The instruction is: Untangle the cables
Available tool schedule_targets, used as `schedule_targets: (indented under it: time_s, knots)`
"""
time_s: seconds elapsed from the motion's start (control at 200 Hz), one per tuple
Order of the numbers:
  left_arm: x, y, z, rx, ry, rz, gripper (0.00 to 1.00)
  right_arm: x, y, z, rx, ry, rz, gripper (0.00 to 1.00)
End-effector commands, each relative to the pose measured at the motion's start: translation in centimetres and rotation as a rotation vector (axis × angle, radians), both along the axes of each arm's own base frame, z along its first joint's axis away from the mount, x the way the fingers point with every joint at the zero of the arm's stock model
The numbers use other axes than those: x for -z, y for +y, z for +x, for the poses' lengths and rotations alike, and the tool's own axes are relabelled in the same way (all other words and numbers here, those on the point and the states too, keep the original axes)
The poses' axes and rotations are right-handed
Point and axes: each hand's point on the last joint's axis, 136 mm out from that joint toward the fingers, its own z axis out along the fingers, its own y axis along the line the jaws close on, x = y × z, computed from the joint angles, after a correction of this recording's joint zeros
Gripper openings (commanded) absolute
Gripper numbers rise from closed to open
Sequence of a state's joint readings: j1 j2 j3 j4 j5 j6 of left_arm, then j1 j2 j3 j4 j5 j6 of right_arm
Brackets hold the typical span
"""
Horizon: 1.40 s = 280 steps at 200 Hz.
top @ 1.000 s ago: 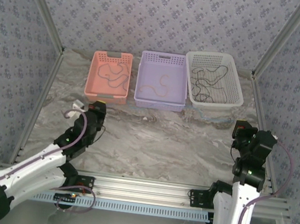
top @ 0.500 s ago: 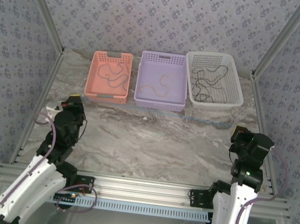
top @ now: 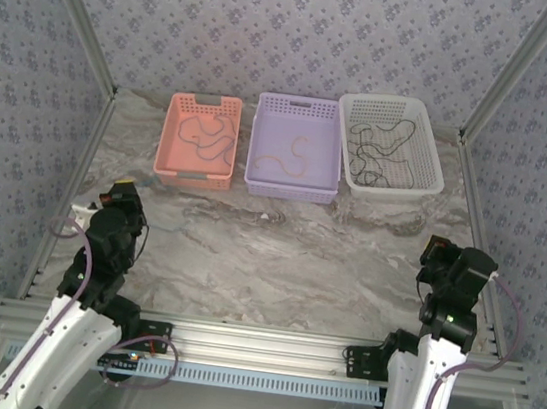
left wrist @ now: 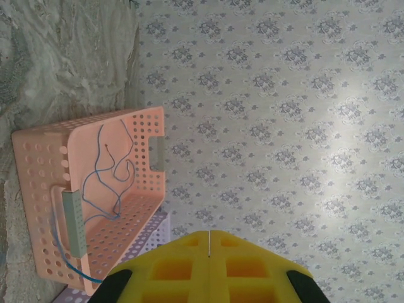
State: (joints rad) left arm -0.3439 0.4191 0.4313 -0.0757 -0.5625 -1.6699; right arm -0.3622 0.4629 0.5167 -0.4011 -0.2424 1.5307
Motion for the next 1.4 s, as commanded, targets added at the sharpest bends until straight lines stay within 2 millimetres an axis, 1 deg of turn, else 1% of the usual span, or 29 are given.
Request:
schedule_targets:
  time_s: [0.0,0.08,0.12,0.18,0.215,0.355,0.39,0.42,0.465,0.51,0.615,0.695,0.804,0.849,0.909,0.974,1.094,1.134,1.154,1.239,1.299,1.394]
  knots:
    - [-1.2,-0.4,0.3,0.023,-0.029,0.001,0.00,-1.5,-0.2,0.8,-0.008,-0.060,-0.037,0.00]
    - [-2.3,-1.8,1.3,0.099,-0.046,0.028,0.00,-4.0,1.0,1.7,-0.109,-0.071,-0.156,0.00]
    - [-3.6,-2.7,1.9,0.143,-0.066,0.059,0.00,-5.4,2.0,2.2,-0.176,-0.079,-0.230,0.00]
    - [-6.2,-3.8,2.6,0.199,-0.086,0.129,0.00,-6.8,3.7,2.8,-0.275,-0.076,-0.327,0.00]
    - [-7.9,-4.1,2.8,0.217,-0.086,0.184,0.00,-7.8,4.7,3.2,-0.326,-0.093,-0.380,0.00]
    - [-14.1,-4.1,2.9,0.229,-0.060,0.401,0.00,-10.4,8.6,3.7,-0.495,-0.136,-0.528,0.00]
    - [-15.9,-4.2,3.0,0.232,-0.069,0.447,0.00,-10.7,9.6,3.8,-0.535,-0.136,-0.555,0.00]
    - [-17.1,-4.3,3.1,0.235,-0.073,0.479,0.00,-10.8,10.2,3.8,-0.563,-0.135,-0.575,0.02]
    - [-19.3,-4.6,3.3,0.246,-0.102,0.521,0.00,-11.1,11.3,3.7,-0.607,-0.141,-0.607,0.07]
    - [-21.5,-5.4,3.8,0.271,-0.145,0.567,0.00,-11.4,12.4,3.7,-0.648,-0.155,-0.636,0.12]
    - [-25.3,-7.4,5.2,0.334,-0.215,0.651,0.00,-12.0,14.5,3.4,-0.728,-0.199,-0.706,0.24]
    - [-28.1,-8.8,6.1,0.371,-0.291,0.705,0.00,-11.9,15.7,3.1,-0.782,-0.215,-0.753,0.32]
    - [-31.4,-9.6,7.0,0.394,-0.360,0.756,0.00,-11.7,17.3,2.6,-0.854,-0.246,-0.799,0.40]
    - [-32.4,-9.8,7.5,0.391,-0.382,0.774,0.00,-11.7,17.9,2.4,-0.880,-0.261,-0.812,0.43]
    - [-33.6,-10.0,8.3,0.388,-0.409,0.793,0.00,-11.7,18.8,2.2,-0.916,-0.284,-0.824,0.47]
    - [-34.2,-9.9,9.4,0.378,-0.412,0.817,0.00,-11.9,19.7,2.0,-0.949,-0.312,-0.839,0.52]
    - [-34.0,-9.3,12.2,0.376,-0.384,0.838,0.00,-13.0,21.6,1.6,-1.014,-0.401,-0.867,0.60]
    - [-33.6,-9.2,13.0,0.374,-0.381,0.837,0.00,-13.7,22.4,1.3,-1.032,-0.445,-0.861,0.62]
    - [-33.4,-9.1,13.4,0.372,-0.378,0.835,0.00,-14.1,22.8,1.1,-1.046,-0.478,-0.896,0.63]
    - [-32.2,-9.0,15.2,0.388,-0.363,0.825,0.00,-15.1,24.3,0.5,-1.091,-0.553,-0.934,0.65]
    - [-31.0,-9.0,16.6,0.405,-0.328,0.825,0.00,-15.2,25.0,0.4,-1.116,-0.557,-0.953,0.65]
    - [-29.0,-8.7,18.1,0.412,-0.282,0.828,0.00,-14.9,25.7,0.5,-1.143,-0.547,-0.958,0.65]
